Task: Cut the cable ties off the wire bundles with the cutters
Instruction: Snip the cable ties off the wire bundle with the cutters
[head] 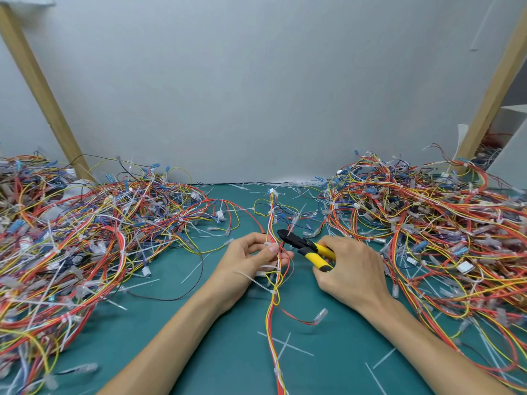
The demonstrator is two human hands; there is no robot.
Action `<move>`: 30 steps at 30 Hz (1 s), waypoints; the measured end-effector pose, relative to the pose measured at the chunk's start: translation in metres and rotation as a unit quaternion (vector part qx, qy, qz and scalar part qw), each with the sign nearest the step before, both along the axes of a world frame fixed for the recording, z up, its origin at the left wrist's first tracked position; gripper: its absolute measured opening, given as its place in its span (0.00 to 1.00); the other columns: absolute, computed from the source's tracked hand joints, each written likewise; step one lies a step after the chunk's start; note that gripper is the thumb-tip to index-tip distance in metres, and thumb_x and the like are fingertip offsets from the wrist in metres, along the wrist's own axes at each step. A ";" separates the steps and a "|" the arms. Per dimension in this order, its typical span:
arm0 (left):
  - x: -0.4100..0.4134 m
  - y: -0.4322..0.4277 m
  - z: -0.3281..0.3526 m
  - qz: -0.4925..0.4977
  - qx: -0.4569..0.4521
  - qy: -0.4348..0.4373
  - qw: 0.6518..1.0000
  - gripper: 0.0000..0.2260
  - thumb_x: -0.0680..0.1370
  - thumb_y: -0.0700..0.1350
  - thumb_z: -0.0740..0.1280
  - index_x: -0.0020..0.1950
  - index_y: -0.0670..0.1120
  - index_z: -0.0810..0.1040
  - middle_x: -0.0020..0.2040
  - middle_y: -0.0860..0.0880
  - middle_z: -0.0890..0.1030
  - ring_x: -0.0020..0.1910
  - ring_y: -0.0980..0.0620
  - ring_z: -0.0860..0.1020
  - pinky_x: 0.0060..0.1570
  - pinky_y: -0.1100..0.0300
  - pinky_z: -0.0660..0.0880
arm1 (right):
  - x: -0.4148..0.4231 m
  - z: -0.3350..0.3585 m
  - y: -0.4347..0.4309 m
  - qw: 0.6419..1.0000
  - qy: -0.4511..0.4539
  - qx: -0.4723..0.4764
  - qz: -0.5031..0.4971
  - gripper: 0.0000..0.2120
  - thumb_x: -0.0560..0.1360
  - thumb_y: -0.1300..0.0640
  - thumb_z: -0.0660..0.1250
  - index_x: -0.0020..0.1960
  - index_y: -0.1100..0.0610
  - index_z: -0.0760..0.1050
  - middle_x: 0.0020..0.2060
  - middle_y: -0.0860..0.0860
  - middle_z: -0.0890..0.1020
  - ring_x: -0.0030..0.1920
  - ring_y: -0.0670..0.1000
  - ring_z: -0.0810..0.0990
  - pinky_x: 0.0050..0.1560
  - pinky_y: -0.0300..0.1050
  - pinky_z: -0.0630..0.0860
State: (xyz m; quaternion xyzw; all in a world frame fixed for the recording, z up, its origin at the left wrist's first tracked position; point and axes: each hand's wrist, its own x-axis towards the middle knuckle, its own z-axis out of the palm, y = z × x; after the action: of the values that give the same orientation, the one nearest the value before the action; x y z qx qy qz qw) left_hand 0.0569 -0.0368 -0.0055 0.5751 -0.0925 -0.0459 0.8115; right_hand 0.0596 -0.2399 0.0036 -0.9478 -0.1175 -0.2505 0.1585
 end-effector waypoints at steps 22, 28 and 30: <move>-0.001 0.003 0.010 -0.094 0.110 0.024 0.989 0.09 0.78 0.45 0.66 0.46 0.40 0.81 0.37 0.47 0.80 0.35 0.53 0.74 0.35 0.68 0.72 | 0.002 0.001 -0.001 0.999 -0.001 0.033 -0.007 0.05 0.69 0.50 0.70 0.43 0.48 0.76 0.35 0.46 0.78 0.42 0.55 0.78 0.34 0.45 0.66; -0.004 0.003 0.010 -0.100 0.069 0.033 0.992 0.08 0.82 0.39 0.58 0.47 0.38 0.74 0.46 0.42 0.84 0.47 0.46 0.84 0.48 0.59 0.80 | 0.002 -0.001 0.000 1.000 -0.019 0.017 0.000 0.07 0.71 0.49 0.72 0.44 0.47 0.76 0.36 0.45 0.78 0.44 0.54 0.78 0.34 0.44 0.62; -0.006 0.002 0.012 -0.096 0.069 0.040 0.992 0.08 0.83 0.40 0.57 0.48 0.38 0.73 0.41 0.43 0.83 0.40 0.48 0.84 0.40 0.61 0.80 | 0.003 -0.002 -0.001 1.000 -0.014 0.016 0.001 0.08 0.71 0.48 0.73 0.45 0.47 0.76 0.37 0.44 0.78 0.44 0.53 0.77 0.35 0.43 0.62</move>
State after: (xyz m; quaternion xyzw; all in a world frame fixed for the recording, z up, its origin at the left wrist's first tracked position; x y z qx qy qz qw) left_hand 0.0511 -0.0344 0.0070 0.6162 -0.1116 -0.1528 0.7645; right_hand 0.0628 -0.2406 0.0016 -0.9413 -0.1165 -0.2656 0.1724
